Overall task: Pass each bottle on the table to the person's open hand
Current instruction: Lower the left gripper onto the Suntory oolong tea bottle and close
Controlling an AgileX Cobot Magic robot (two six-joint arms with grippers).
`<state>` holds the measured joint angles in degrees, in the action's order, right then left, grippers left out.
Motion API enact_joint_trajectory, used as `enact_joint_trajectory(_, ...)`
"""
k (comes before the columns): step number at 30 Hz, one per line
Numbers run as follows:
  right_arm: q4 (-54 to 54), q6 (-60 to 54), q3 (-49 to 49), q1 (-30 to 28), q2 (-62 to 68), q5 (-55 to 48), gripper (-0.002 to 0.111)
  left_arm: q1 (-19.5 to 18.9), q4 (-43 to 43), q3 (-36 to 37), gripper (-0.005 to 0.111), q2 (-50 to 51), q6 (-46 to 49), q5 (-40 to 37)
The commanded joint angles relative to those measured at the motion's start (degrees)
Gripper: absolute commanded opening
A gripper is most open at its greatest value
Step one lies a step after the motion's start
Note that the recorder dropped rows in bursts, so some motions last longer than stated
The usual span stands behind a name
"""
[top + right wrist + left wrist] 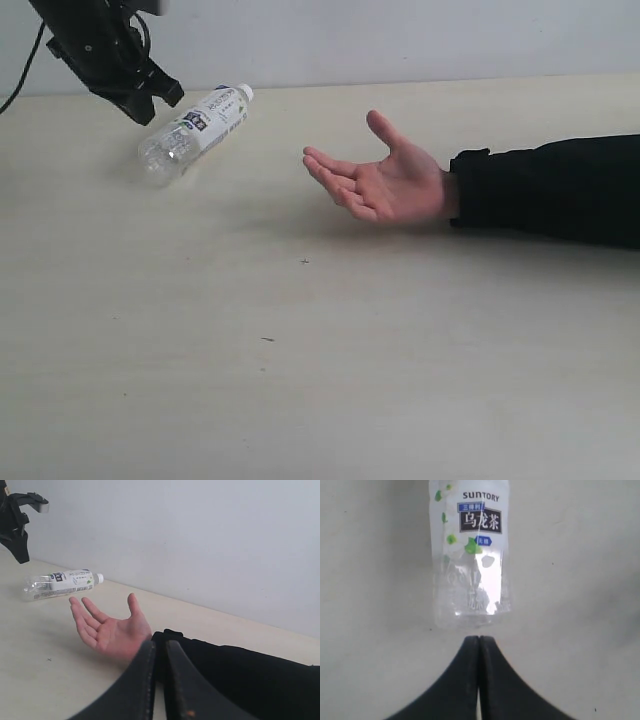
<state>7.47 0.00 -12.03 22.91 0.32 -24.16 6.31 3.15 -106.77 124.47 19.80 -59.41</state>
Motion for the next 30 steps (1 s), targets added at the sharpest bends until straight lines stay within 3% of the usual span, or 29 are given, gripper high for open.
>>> enact_joint_trajectory(1, 0.1, 0.0, -0.4, -0.2, -0.3, 0.2, 0.008, 0.8, 0.8, -0.5, 0.006, 0.1, -2.0, 5.1)
enact_joint_trajectory(10, 0.1, 0.0, -0.4, -0.2, -0.3, 0.2, 0.008, 1.8, 0.7, -0.5, 0.061, 1.7, -8.6, 17.3)
enact_joint_trajectory(19, 0.1, 0.0, -0.4, -0.2, -0.3, 0.2, 0.008, 1.8, -1.0, -0.5, 0.066, 6.4, -8.3, 22.7)
enact_joint_trajectory(24, 0.1, 0.0, -0.4, -0.2, -0.3, 0.2, 0.008, 1.8, -2.5, -1.6, 0.079, 8.2, -8.3, 23.3)
enact_joint_trajectory(30, 0.1, 0.0, -0.4, -0.2, -0.3, 0.2, 0.008, 1.8, -2.7, -2.8, 0.079, 10.1, -8.3, 23.2)
